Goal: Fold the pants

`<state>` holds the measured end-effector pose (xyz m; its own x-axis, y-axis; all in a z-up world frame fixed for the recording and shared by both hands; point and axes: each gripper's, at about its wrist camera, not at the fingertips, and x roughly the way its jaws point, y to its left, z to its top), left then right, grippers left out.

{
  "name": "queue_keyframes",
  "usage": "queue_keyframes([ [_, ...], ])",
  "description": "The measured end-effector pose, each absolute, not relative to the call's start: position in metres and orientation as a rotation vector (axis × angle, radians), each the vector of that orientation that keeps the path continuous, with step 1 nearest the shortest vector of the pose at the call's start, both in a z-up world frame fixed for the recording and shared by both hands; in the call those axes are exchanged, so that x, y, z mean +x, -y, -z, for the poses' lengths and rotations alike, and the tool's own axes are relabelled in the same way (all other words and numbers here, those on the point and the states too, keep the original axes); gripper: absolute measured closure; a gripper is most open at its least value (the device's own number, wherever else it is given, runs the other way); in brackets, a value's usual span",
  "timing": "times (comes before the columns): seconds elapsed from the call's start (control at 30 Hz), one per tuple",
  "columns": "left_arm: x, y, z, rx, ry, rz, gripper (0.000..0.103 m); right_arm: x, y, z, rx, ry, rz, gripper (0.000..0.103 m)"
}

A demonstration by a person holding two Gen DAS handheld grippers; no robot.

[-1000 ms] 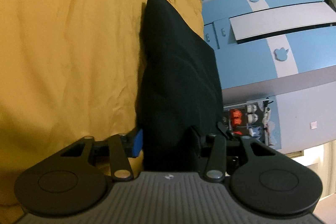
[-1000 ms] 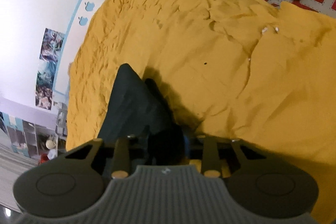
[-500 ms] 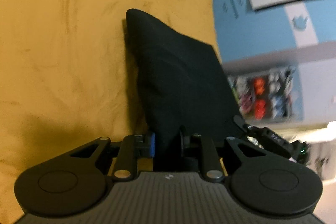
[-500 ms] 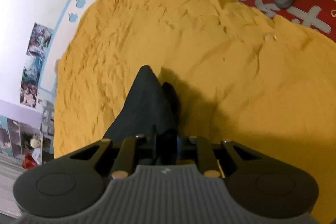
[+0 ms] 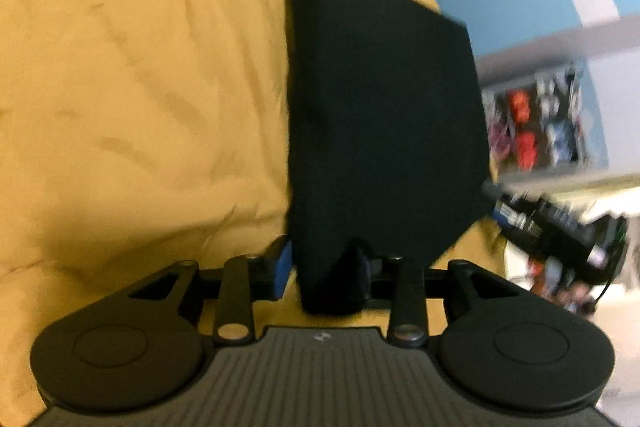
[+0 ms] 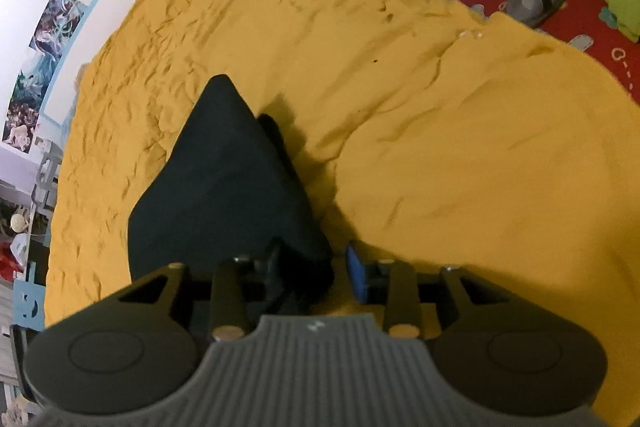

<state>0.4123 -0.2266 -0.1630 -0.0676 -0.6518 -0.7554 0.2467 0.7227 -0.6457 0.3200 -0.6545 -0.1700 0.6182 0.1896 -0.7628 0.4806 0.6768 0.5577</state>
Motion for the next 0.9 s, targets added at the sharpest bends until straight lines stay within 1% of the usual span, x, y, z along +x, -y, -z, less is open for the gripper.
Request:
queue_keyframes([
  [0.03, 0.413, 0.225, 0.159, -0.32, -1.475, 0.775, 0.06, 0.317, 0.655, 0.162, 0.797, -0.908, 0.196, 0.069],
  [0.1, 0.417, 0.222, 0.145, -0.25, -1.471, 0.781, 0.06, 0.313, 0.654, 0.145, 0.703, -0.884, 0.205, 0.069],
  [0.17, 0.421, 0.221, 0.126, -0.2, -1.387, 0.767, 0.06, 0.316, 0.655, 0.129, 0.629, -0.847, 0.177, 0.069],
  [0.2, 0.425, 0.219, 0.117, -0.203, -1.334, 0.763, 0.06, 0.319, 0.656, 0.123, 0.61, -0.835, 0.16, 0.067],
  [0.23, 0.429, 0.216, 0.111, -0.232, -1.289, 0.766, 0.06, 0.324, 0.658, 0.119, 0.604, -0.825, 0.144, 0.06],
  [0.3, 0.436, 0.214, 0.108, -0.315, -1.224, 0.772, 0.059, 0.338, 0.66, 0.117, 0.587, -0.818, 0.095, 0.053],
  [0.33, 0.441, 0.213, 0.109, -0.359, -1.196, 0.77, 0.056, 0.345, 0.66, 0.117, 0.581, -0.817, 0.082, 0.053],
  [0.37, 0.445, 0.213, 0.113, -0.392, -1.182, 0.759, 0.056, 0.354, 0.66, 0.118, 0.575, -0.814, 0.076, 0.054],
  [0.4, 0.45, 0.214, 0.117, -0.415, -1.171, 0.743, 0.056, 0.361, 0.659, 0.119, 0.569, -0.809, 0.067, 0.058],
  [0.43, 0.455, 0.214, 0.124, -0.437, -1.156, 0.722, 0.056, 0.367, 0.657, 0.12, 0.564, -0.8, 0.056, 0.066],
  [0.47, 0.46, 0.215, 0.13, -0.461, -1.14, 0.703, 0.056, 0.373, 0.656, 0.121, 0.557, -0.794, 0.047, 0.068],
  [0.6, 0.483, 0.226, 0.16, -0.55, -1.181, 0.643, 0.056, 0.402, 0.658, 0.139, 0.586, -0.829, 0.046, 0.068],
  [0.67, 0.493, 0.234, 0.169, -0.55, -1.177, 0.602, 0.063, 0.412, 0.661, 0.152, 0.61, -0.86, 0.064, 0.068],
  [0.7, 0.499, 0.234, 0.172, -0.555, -1.156, 0.576, 0.072, 0.414, 0.662, 0.157, 0.625, -0.864, 0.071, 0.068],
  [0.73, 0.504, 0.229, 0.175, -0.564, -1.14, 0.551, 0.075, 0.416, 0.664, 0.161, 0.645, -0.863, 0.073, 0.068],
  [0.77, 0.509, 0.227, 0.175, -0.579, -1.128, 0.53, 0.077, 0.415, 0.666, 0.164, 0.666, -0.86, 0.071, 0.068],
  [0.8, 0.514, 0.227, 0.174, -0.59, -1.112, 0.51, 0.081, 0.413, 0.668, 0.167, 0.684, -0.857, 0.07, 0.068],
  [0.9, 0.52, 0.223, 0.162, -0.574, -1.077, 0.49, 0.082, 0.411, 0.675, 0.168, 0.724, -0.85, 0.057, 0.067],
])
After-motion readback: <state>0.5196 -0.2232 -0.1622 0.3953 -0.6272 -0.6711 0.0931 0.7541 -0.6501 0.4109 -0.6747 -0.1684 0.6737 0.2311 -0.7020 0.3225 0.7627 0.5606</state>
